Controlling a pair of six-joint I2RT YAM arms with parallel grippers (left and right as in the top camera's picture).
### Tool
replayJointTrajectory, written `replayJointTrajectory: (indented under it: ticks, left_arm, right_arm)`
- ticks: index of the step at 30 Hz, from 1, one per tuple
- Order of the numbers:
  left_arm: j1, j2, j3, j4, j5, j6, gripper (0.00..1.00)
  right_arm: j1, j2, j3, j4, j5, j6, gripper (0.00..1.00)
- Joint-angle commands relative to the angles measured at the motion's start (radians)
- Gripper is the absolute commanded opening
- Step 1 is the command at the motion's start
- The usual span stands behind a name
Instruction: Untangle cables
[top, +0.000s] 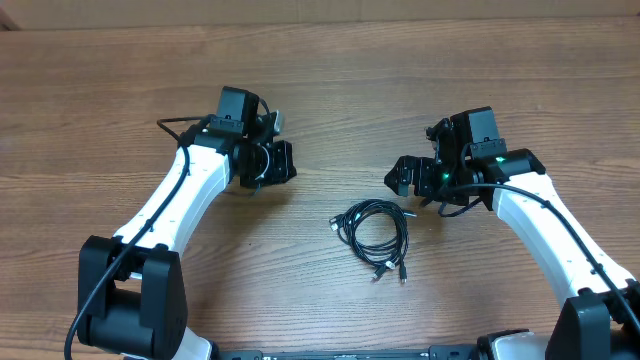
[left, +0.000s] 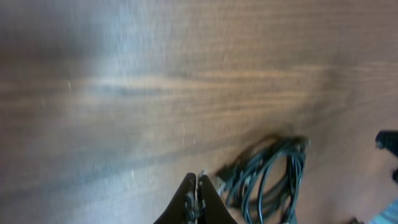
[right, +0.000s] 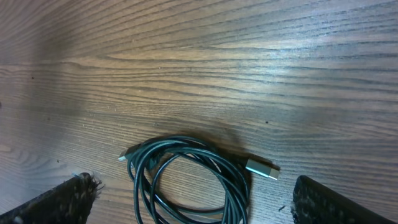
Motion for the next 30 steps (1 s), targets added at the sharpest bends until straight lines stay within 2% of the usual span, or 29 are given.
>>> replayJointTrajectory:
  ticks: [1,6,16,22,30]
  left_arm:
    - [-0.006,0.010,0.019,0.045,-0.046,-0.003,0.04]
    - [-0.007,0.012,0.018,0.072,-0.158,-0.003,0.04]
    - [-0.007,0.037,0.015,0.066,-0.165,0.002,0.04]
    - [-0.019,0.058,0.014,0.065,-0.162,0.001,0.04]
    - [-0.067,0.113,0.014,0.062,-0.163,0.002,0.04]
  right_arm:
    - [-0.003,-0.002,0.020,0.007,0.014,0.000,1.00]
    - [-0.003,-0.002,0.020,0.007,0.014,0.001,1.00]
    - [-0.003,-0.002,0.020,0.031,0.013,0.010,1.00]
    - [-0.003,-0.002,0.020,0.077,0.013,0.208,1.00]
    - [-0.003,-0.002,0.019,0.082,0.030,0.232,1.00]
